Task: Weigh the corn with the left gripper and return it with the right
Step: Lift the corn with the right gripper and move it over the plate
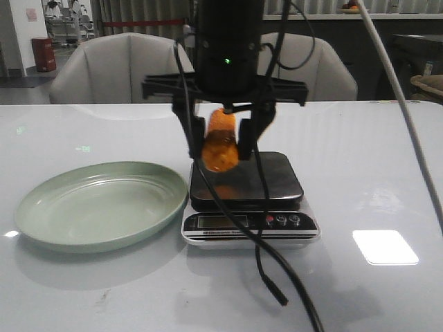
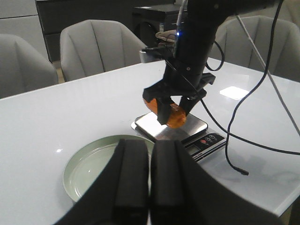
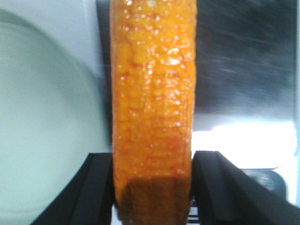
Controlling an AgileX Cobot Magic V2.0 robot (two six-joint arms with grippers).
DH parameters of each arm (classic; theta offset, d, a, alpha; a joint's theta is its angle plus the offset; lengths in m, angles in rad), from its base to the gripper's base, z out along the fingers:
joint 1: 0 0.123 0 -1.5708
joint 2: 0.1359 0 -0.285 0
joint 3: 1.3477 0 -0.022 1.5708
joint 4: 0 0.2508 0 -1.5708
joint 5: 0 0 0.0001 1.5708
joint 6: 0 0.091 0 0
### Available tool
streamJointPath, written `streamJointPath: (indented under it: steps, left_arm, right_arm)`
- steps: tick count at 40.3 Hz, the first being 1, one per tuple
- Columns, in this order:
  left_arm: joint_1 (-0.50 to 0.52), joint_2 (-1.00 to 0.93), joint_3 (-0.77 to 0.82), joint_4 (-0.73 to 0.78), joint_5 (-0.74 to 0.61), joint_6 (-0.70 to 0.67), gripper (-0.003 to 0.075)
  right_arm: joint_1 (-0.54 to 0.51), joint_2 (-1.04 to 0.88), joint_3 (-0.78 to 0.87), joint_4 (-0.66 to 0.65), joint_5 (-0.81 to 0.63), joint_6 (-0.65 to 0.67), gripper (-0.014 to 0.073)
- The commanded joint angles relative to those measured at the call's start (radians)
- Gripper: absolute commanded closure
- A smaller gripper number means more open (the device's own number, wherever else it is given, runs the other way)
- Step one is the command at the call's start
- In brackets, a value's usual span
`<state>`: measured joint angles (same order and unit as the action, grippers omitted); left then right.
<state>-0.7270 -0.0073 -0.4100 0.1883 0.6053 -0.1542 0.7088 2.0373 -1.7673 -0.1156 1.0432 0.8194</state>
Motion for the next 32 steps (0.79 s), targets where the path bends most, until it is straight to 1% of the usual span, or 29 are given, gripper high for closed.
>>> streamJointPath:
  steps: [1, 9, 14, 17, 21, 26, 28, 32]
  left_arm:
    - [-0.006, -0.015, -0.023, 0.006, -0.082, 0.000, 0.0587]
    - [-0.006, -0.015, -0.023, 0.006, -0.082, 0.000, 0.0587]
    - [-0.006, -0.015, -0.023, 0.006, -0.082, 0.000, 0.0587]
    - [-0.006, -0.015, -0.023, 0.006, -0.082, 0.000, 0.0587]
    - [-0.006, -0.015, -0.023, 0.006, -0.082, 0.000, 0.0587]
    - [-0.006, -0.015, -0.023, 0.006, -0.082, 0.000, 0.0587]
    - [-0.006, -0.015, -0.023, 0.006, -0.082, 0.000, 0.0587]
    - [-0.006, -0.015, -0.023, 0.006, -0.082, 0.000, 0.0587]
  right_arm:
    - [0.044, -0.058, -0.077, 0.007, -0.063, -0.002, 0.0400]
    - [0.127, -0.010, -0.086, 0.028, -0.170, -0.002, 0.0400]
    - [0.152, 0.037, -0.088, 0.062, -0.204, -0.002, 0.0396]
    - [0.156, 0.061, -0.088, 0.089, -0.221, -0.002, 0.0375]
    - [0.157, 0.086, -0.088, 0.107, -0.240, -0.001, 0.0317]
    - [0.158, 0.108, -0.088, 0.116, -0.264, -0.001, 0.0199]
    - [0.158, 0.118, -0.092, 0.133, -0.269, -0.001, 0.0134]
    - [0.158, 0.127, -0.093, 0.142, -0.284, -0.001, 0.0060]
